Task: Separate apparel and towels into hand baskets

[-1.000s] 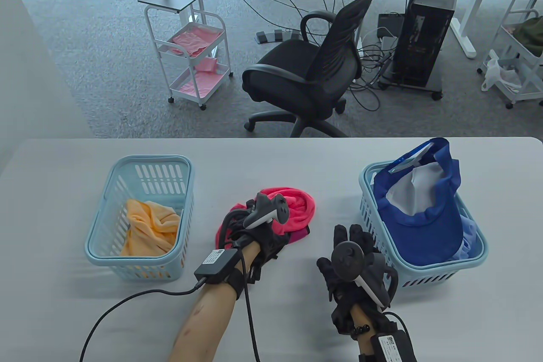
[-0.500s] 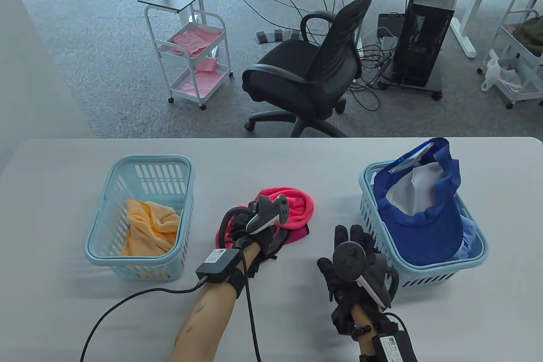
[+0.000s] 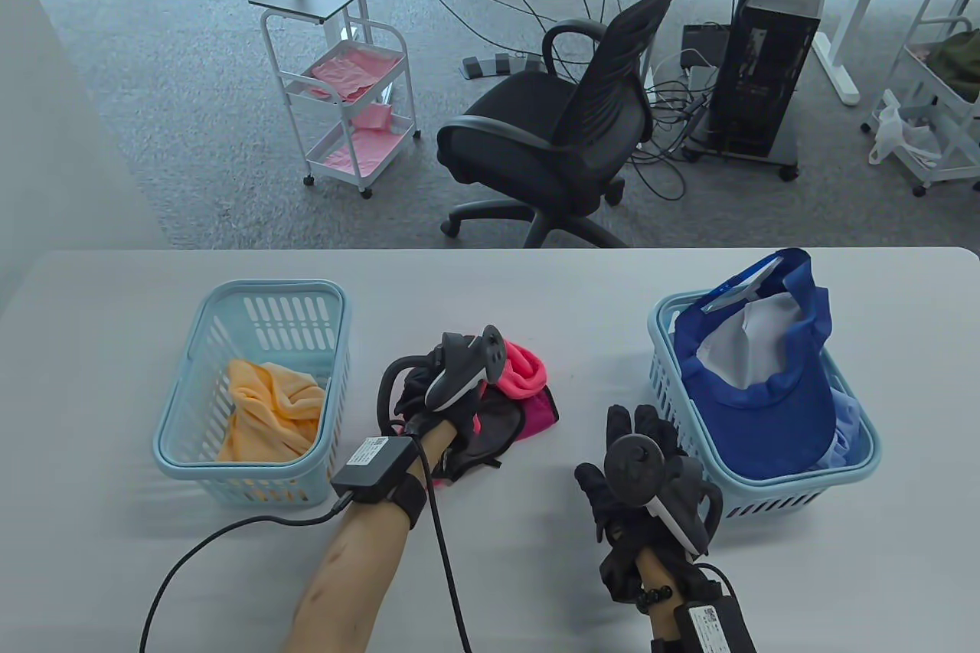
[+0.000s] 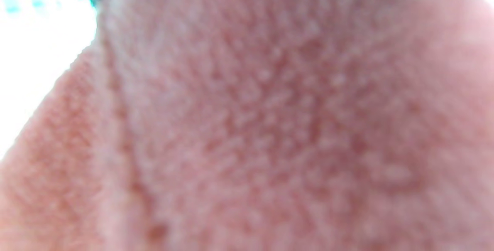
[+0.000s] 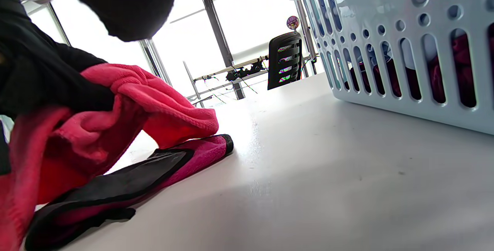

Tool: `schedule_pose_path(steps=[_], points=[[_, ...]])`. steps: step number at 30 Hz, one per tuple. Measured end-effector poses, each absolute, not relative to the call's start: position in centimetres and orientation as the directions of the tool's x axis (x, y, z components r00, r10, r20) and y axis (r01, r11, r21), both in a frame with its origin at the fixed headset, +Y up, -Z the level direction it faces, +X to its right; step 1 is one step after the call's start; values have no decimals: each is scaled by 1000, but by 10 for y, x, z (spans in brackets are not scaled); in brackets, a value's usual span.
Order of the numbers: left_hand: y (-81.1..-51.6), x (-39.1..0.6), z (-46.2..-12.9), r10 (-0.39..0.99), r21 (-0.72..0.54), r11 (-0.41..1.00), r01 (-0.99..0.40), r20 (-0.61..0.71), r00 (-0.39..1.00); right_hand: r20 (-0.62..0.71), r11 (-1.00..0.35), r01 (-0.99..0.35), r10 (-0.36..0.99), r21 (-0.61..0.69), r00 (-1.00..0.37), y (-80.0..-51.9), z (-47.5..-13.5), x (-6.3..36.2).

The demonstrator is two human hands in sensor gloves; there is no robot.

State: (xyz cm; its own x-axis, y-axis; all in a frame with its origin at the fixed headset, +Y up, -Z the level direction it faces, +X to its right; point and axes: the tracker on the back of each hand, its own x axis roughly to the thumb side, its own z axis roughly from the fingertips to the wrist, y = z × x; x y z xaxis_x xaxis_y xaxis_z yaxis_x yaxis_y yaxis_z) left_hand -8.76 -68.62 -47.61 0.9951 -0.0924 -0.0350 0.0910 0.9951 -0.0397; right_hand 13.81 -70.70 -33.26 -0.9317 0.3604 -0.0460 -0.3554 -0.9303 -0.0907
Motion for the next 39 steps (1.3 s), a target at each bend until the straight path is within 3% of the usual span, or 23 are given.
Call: schedule_pose_path(steps=[11,20,27,39], points=[[-582,-124,-446,9,131,991,2,-83,997,-40,-935,-344,348,-91,-937,-706,-333,137],[-514,-186,-414,33,246,969,15,-187,982,-22,-937,-337,340,-92,-940,-706,-334,133],[-502,-239,-405,61,237,971,12,-295,954,-9,-937,-337,339,-88,-941,-706,-335,129],[-538,-285,-416,32,151,988,35,-421,906,-7,-942,-326,328,-84,-945,-705,-335,127]])
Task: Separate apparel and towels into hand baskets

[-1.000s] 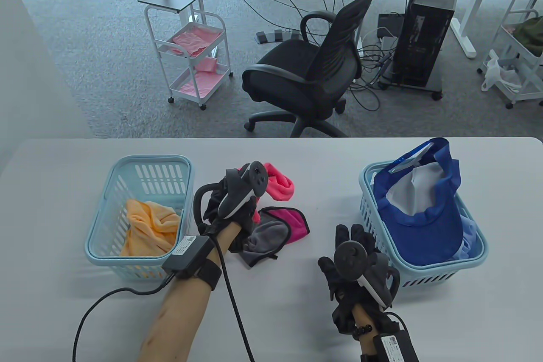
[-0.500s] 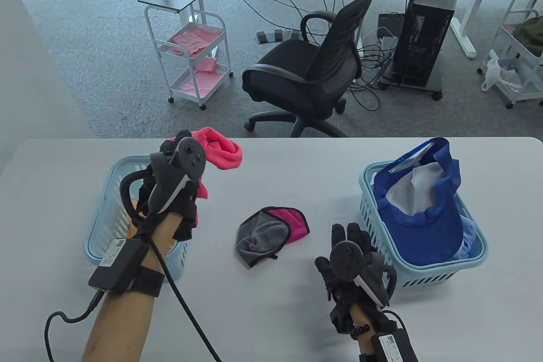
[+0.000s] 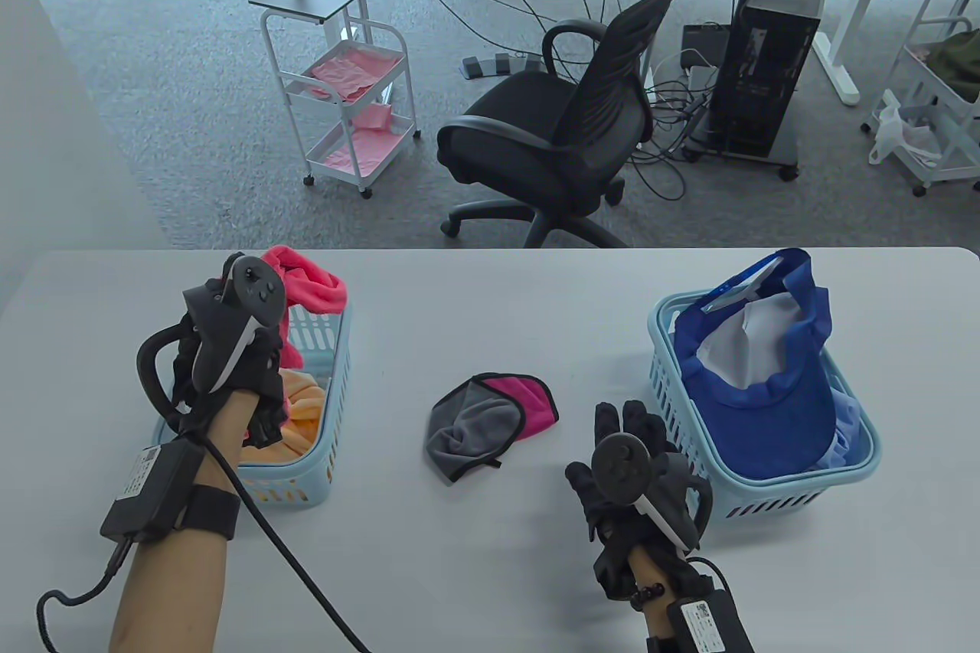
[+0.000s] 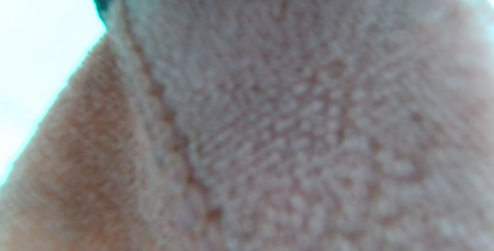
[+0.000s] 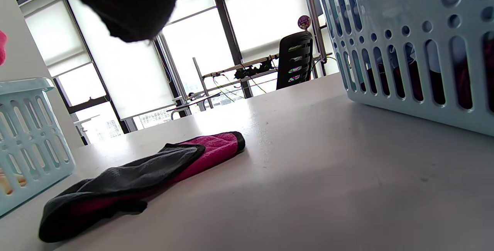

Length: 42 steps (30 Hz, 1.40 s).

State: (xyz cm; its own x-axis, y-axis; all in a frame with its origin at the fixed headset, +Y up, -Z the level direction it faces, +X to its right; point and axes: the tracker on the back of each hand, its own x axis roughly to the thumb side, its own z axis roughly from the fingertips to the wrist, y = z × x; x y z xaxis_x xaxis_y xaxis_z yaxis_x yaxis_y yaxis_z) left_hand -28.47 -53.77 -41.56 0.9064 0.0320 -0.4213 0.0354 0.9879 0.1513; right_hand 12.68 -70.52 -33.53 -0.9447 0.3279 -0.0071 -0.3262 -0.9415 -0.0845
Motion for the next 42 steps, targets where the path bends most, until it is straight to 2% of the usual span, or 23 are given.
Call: schedule_pose_path(steps=[9,14,20,27,31,34,42], points=[[-561,-293,-426,-24,11,999,33,-468,884,-12,-941,-328,330,-85,-944,-705,-336,128],[-549,-282,-421,23,71,997,8,-421,907,-12,-941,-327,329,-87,-944,-704,-336,127],[-529,-235,-412,69,138,990,-32,-273,960,-11,-944,-319,321,-86,-947,-704,-335,127],[-529,-173,-413,110,112,989,-94,-144,983,-10,-939,-330,333,-92,-943,-703,-329,123],[-544,-145,-417,146,55,988,-141,-90,985,-19,-937,-335,339,-96,-941,-704,-329,124],[-566,-123,-423,158,-3,987,-159,-55,986,-28,-936,-338,342,-99,-939,-704,-328,125],[-648,-76,-444,127,-175,976,-130,-30,991,-46,-924,-370,375,-99,-926,-705,-328,131]])
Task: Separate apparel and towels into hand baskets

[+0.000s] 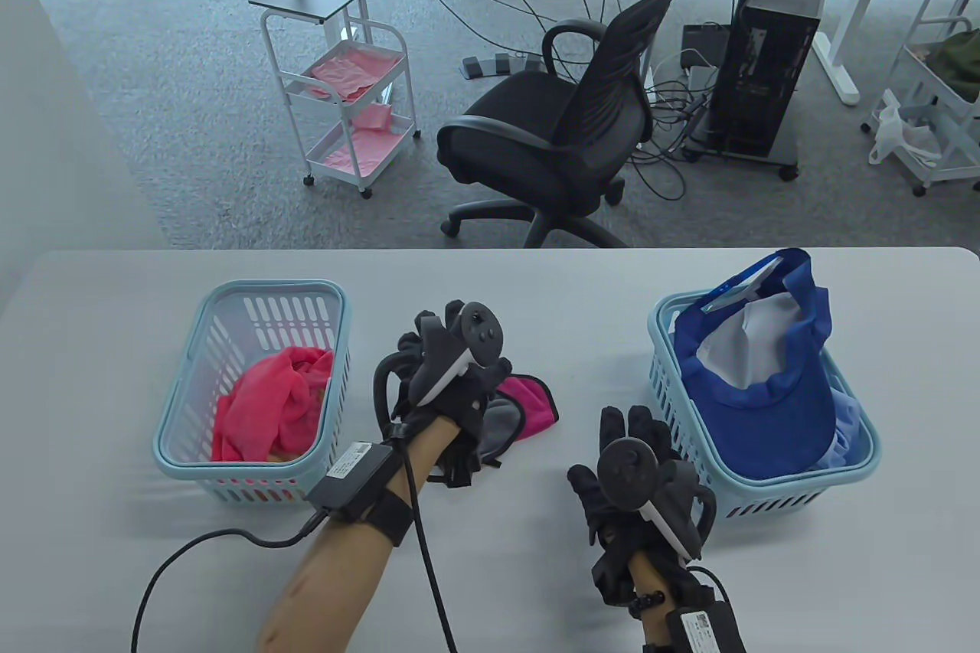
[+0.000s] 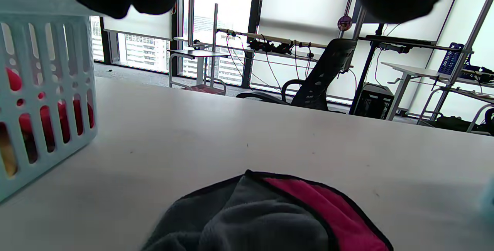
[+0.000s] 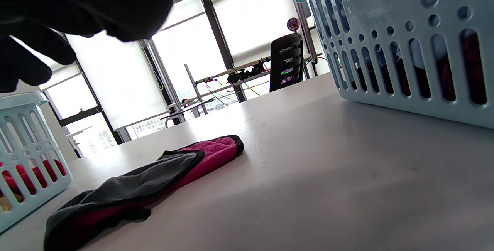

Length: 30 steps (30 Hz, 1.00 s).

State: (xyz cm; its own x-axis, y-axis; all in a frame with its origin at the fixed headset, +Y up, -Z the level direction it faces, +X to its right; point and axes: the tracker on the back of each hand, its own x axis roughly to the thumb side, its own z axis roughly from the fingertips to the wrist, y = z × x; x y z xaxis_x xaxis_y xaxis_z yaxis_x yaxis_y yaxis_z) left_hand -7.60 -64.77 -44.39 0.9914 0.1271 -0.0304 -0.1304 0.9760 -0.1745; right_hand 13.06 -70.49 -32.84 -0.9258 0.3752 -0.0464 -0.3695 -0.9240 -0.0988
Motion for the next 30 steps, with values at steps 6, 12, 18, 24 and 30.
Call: schedule_pose_path(steps=[6,12,18,24,30], points=[[-703,-63,-455,68,-268,961,-73,-28,997,-49,-921,-378,383,-98,-922,-705,-329,131],[-746,-64,-462,18,-367,930,-16,1,1000,-50,-920,-379,385,-94,-922,-705,-328,131],[-775,-71,-465,-2,-453,892,7,11,1000,-50,-919,-383,388,-92,-920,-705,-328,130],[-775,-69,-465,-71,-400,913,84,47,996,-50,-915,-393,398,-90,-916,-705,-328,130],[-774,-63,-462,-88,-362,927,100,50,995,-49,-915,-394,399,-90,-916,-705,-328,130]])
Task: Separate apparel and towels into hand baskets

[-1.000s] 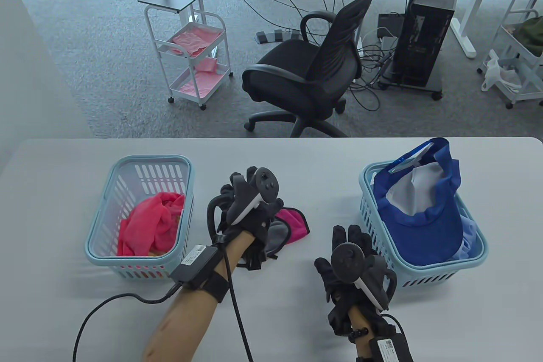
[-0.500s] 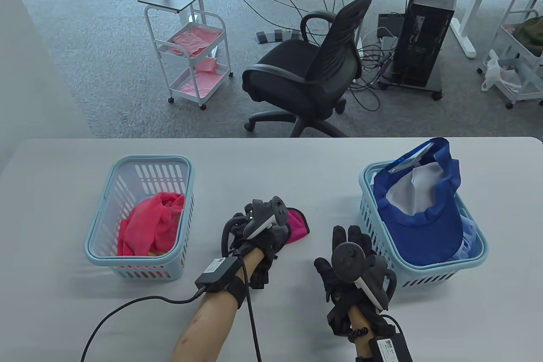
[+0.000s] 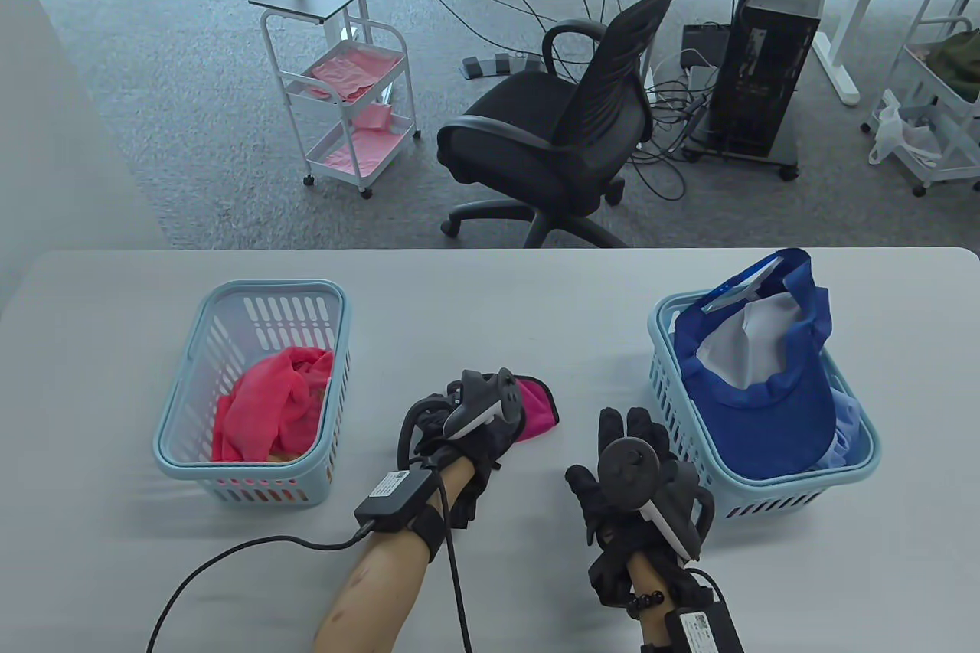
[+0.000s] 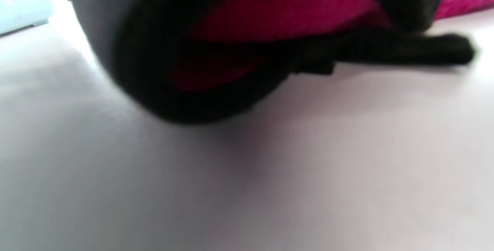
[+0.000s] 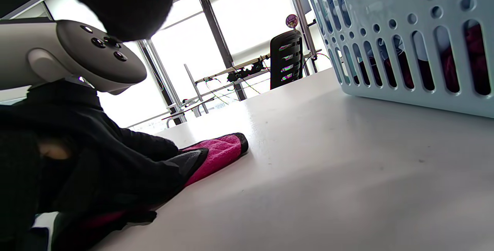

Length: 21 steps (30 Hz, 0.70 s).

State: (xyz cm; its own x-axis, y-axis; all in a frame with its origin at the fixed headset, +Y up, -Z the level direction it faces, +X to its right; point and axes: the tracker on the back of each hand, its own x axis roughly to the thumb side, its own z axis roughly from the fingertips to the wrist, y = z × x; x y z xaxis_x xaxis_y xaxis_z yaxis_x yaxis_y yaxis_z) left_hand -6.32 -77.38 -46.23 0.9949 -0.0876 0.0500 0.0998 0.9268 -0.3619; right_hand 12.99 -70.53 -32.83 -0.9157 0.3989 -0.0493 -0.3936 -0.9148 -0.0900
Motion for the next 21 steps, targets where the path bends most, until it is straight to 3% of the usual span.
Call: schedule_pose_path(steps=[12,21], points=[[-766,-60,-457,-150,-154,976,154,37,988,-48,-911,-402,407,-85,-912,-706,-328,130],[-764,-67,-457,-162,-92,982,164,29,986,-46,-904,-419,423,-88,-905,-705,-328,130]])
